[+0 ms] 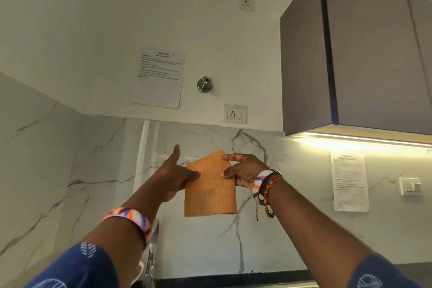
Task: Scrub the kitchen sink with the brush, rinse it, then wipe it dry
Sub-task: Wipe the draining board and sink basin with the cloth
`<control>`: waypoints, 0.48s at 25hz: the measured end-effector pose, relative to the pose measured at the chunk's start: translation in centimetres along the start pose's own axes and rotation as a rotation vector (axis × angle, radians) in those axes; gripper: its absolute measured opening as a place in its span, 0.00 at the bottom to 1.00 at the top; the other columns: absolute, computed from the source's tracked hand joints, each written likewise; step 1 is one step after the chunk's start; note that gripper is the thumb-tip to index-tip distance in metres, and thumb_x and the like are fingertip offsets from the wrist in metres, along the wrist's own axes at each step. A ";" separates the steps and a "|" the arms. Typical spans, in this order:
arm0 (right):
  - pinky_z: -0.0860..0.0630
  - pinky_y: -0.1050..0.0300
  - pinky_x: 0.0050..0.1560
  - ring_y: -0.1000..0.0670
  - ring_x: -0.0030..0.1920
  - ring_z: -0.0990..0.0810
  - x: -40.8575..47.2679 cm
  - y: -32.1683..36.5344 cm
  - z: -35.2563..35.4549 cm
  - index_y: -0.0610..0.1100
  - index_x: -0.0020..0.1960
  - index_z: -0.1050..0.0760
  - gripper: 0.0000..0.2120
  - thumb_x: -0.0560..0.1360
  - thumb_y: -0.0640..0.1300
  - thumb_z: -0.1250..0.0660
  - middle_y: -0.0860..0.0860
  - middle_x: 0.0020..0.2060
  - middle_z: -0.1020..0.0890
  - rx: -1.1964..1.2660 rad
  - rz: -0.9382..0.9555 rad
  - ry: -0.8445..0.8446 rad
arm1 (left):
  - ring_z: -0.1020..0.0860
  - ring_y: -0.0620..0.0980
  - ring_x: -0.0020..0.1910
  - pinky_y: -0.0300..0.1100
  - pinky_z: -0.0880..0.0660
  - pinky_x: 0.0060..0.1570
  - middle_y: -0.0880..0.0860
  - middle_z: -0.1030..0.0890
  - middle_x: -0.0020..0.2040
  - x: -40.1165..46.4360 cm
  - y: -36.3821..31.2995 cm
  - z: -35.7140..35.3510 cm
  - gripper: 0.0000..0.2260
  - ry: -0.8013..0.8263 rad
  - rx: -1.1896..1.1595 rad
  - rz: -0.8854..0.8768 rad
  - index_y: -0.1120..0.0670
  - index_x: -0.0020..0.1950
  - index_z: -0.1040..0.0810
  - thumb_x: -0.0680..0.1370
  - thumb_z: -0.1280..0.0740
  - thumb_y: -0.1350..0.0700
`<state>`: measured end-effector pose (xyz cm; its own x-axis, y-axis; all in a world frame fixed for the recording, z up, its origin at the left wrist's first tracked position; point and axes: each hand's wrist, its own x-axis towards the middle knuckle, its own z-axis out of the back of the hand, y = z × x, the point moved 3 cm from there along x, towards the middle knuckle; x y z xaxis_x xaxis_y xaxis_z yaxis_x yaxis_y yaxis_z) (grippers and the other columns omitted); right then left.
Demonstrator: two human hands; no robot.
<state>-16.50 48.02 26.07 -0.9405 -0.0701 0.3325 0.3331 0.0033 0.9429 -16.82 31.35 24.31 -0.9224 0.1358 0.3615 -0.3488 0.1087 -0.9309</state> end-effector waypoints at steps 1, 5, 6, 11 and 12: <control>0.20 0.54 0.44 0.42 0.52 0.22 0.1 0.5 -0.1 0.35 0.63 0.27 0.24 0.69 0.20 0.36 0.41 0.51 0.24 -0.046 0.008 -0.010 | 0.28 0.61 0.63 0.49 0.27 0.52 0.62 0.35 0.72 -0.2 -0.5 0.1 0.39 0.051 0.063 -0.036 0.47 0.77 0.47 0.74 0.34 0.72; 0.20 0.53 0.46 0.44 0.50 0.22 0.7 1.5 -0.8 0.35 0.61 0.25 0.23 0.68 0.22 0.32 0.38 0.51 0.22 -0.204 0.066 -0.039 | 0.34 0.59 0.69 0.47 0.31 0.62 0.58 0.34 0.71 -0.5 -1.5 0.9 0.31 0.072 0.354 -0.121 0.56 0.72 0.32 0.71 0.30 0.71; 0.21 0.52 0.50 0.44 0.51 0.23 0.8 1.5 -1.0 0.35 0.62 0.26 0.24 0.68 0.22 0.33 0.38 0.52 0.22 -0.178 0.081 -0.033 | 0.35 0.58 0.70 0.47 0.32 0.63 0.58 0.33 0.71 -0.5 -1.6 1.1 0.30 0.042 0.374 -0.136 0.57 0.71 0.31 0.71 0.29 0.70; 0.20 0.59 0.42 0.44 0.50 0.22 1.1 1.3 -1.8 0.39 0.68 0.31 0.31 0.69 0.19 0.40 0.37 0.59 0.24 0.135 0.079 0.073 | 0.30 0.60 0.64 0.53 0.31 0.60 0.59 0.33 0.70 -0.2 -1.5 1.4 0.33 -0.072 -0.092 0.008 0.52 0.77 0.42 0.75 0.31 0.61; 0.19 0.57 0.43 0.43 0.51 0.22 1.0 1.0 -1.9 0.39 0.70 0.34 0.32 0.69 0.19 0.40 0.37 0.60 0.25 0.163 0.061 0.097 | 0.31 0.61 0.66 0.55 0.32 0.62 0.60 0.34 0.71 0.0 -1.3 1.2 0.34 -0.068 -0.094 0.084 0.52 0.77 0.45 0.75 0.31 0.60</control>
<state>-16.99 46.02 27.30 -0.9055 -0.1602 0.3928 0.3665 0.1709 0.9146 -16.50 30.06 25.48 -0.9580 0.0812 0.2751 -0.2558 0.1920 -0.9475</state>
